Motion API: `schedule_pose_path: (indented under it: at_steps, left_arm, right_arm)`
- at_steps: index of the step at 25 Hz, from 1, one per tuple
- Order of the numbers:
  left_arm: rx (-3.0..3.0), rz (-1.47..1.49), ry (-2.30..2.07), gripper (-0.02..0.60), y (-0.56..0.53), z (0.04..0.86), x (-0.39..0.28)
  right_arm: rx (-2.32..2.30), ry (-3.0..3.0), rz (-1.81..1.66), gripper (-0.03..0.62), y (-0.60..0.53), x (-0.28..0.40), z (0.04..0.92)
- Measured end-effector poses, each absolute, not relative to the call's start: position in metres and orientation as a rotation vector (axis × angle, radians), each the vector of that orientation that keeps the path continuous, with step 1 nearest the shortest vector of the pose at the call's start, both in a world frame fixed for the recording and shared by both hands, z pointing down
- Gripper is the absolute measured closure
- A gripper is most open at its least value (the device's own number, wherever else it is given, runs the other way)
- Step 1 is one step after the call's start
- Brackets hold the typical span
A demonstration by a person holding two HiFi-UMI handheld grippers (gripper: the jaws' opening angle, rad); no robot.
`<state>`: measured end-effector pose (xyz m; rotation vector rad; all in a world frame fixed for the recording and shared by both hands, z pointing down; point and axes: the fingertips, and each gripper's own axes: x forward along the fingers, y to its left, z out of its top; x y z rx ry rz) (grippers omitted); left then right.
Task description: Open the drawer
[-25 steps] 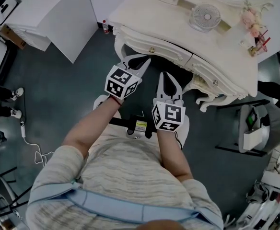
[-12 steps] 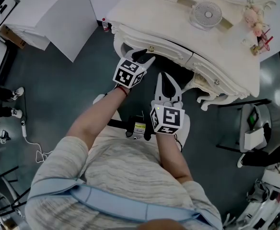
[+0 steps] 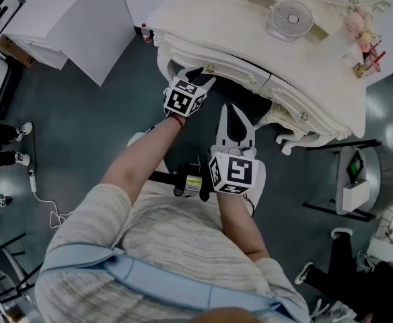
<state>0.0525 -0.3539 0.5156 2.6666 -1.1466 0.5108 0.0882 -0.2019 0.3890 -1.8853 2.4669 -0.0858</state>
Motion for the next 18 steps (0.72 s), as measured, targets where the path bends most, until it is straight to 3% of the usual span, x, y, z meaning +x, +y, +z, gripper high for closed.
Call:
schedule_pose_path:
  at_steps: [18]
  left_arm:
    - [2.595, 0.622, -1.179, 0.4, -0.388, 0.559, 0.058]
  right_arm:
    - [-1.977, 2.413, -0.143, 0.583, -0.204, 0.105, 0.397]
